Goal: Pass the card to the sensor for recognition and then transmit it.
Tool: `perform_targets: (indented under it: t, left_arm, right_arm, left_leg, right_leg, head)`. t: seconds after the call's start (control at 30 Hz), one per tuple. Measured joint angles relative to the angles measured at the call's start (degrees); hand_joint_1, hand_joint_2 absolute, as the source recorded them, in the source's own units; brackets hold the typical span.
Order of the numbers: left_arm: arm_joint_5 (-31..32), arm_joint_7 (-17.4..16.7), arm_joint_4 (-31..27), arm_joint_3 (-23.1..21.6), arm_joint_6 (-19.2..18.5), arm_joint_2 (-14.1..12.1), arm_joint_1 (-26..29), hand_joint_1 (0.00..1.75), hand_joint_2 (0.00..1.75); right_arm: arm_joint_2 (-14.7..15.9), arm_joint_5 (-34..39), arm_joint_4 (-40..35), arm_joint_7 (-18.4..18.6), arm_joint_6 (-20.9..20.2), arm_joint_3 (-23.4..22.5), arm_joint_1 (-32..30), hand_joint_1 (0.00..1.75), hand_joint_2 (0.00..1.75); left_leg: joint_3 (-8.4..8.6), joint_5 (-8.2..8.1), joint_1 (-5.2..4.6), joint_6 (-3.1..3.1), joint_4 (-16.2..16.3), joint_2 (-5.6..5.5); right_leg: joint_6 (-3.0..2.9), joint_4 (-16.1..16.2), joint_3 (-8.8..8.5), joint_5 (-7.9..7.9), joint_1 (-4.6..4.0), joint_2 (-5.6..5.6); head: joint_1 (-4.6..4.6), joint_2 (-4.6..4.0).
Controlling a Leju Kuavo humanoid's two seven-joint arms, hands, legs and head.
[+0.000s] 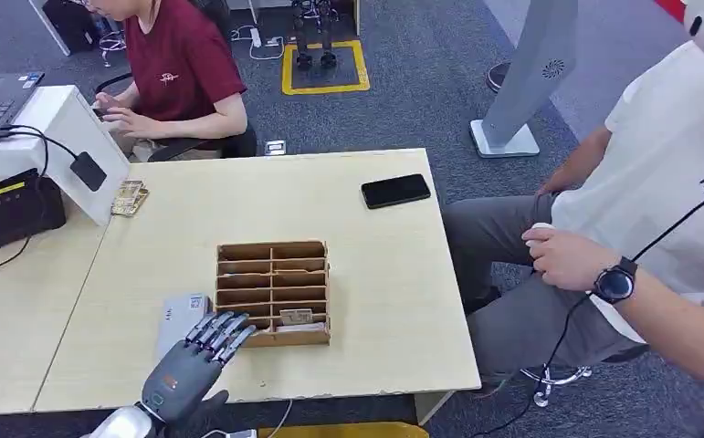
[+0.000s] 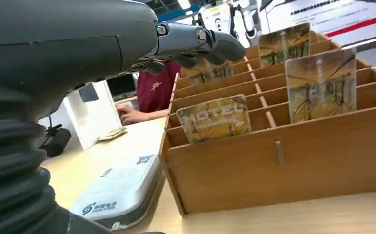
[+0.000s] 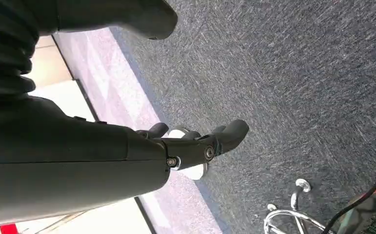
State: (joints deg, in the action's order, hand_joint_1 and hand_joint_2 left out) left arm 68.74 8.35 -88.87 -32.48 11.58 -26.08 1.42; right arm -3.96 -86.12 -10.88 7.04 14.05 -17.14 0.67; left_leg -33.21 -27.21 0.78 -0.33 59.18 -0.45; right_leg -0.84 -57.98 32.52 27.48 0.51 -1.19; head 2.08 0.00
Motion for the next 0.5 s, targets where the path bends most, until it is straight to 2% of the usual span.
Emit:
perform_targets:
  t: [0.23, 0.5]
  left_arm:
    - [-0.39, -0.57, 1.51, -0.02, 0.13, 0.66, -0.26, 0.00, 1.75]
    - [-2.19, -1.99, 2.95, 0.07, 0.22, 2.78, -0.34, 0.00, 1.75]
  right_arm:
    - [-0.07, -0.07, 0.00, 0.00, 0.00, -0.33, 0.00, 0.00, 1.75]
    - [-0.13, -0.09, 0.00, 0.07, 0.00, -0.39, -0.01, 0.00, 1.75]
  left_leg:
    - [0.00, 0.00, 0.00, 0.00, 0.00, -0.01]
    - [-0.01, 0.00, 0.00, 0.00, 0.00, -0.02]
  right_leg:
    - [0.00, 0.00, 0.00, 0.00, 0.00, 0.00]
    - [0.00, 0.00, -0.01, 0.00, 0.00, 0.01]
  head:
    - [0.00, 0.00]
    - [-0.02, 0.00]
